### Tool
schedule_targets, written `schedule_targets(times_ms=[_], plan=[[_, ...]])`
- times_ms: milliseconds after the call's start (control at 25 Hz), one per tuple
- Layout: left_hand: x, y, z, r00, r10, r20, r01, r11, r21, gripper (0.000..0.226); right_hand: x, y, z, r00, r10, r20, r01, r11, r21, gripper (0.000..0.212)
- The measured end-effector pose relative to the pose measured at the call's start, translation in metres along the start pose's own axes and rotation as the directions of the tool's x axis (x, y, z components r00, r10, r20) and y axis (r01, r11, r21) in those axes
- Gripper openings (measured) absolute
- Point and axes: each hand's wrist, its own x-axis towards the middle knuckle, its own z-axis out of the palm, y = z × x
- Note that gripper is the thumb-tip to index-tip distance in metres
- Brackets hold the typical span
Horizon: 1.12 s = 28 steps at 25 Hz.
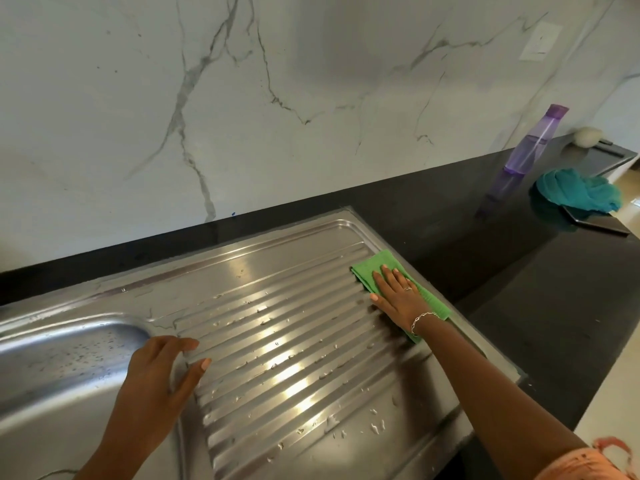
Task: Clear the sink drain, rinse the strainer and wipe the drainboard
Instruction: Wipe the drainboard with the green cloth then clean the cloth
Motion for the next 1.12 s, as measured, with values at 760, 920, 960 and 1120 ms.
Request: schedule_targets(times_ms=[760, 920, 960, 1120], plan=[[0.012, -0.020, -0.014, 0.998, -0.006, -0.059, 0.009, 0.999, 0.049, 0.047, 0.143, -0.036, -0.026, 0.995, -0.086, -0.049, 0.081, 0.991, -0.106, 0.058], [0.010, -0.021, -0.011, 0.997, -0.051, -0.056, 0.054, 0.998, 0.045, 0.022, 0.138, -0.034, -0.016, 0.989, -0.111, -0.099, 0.101, 0.989, -0.105, 0.054], [0.010, -0.021, -0.010, 0.997, -0.049, -0.053, 0.051, 0.998, 0.037, 0.025, 0.138, -0.037, -0.014, 0.989, -0.097, -0.111, 0.088, 0.992, -0.086, 0.054], [0.007, -0.021, -0.013, 0.994, -0.054, -0.090, 0.055, 0.998, 0.007, 0.025, 0.137, -0.047, -0.008, 0.987, -0.058, -0.147, 0.048, 0.996, -0.074, 0.054]])
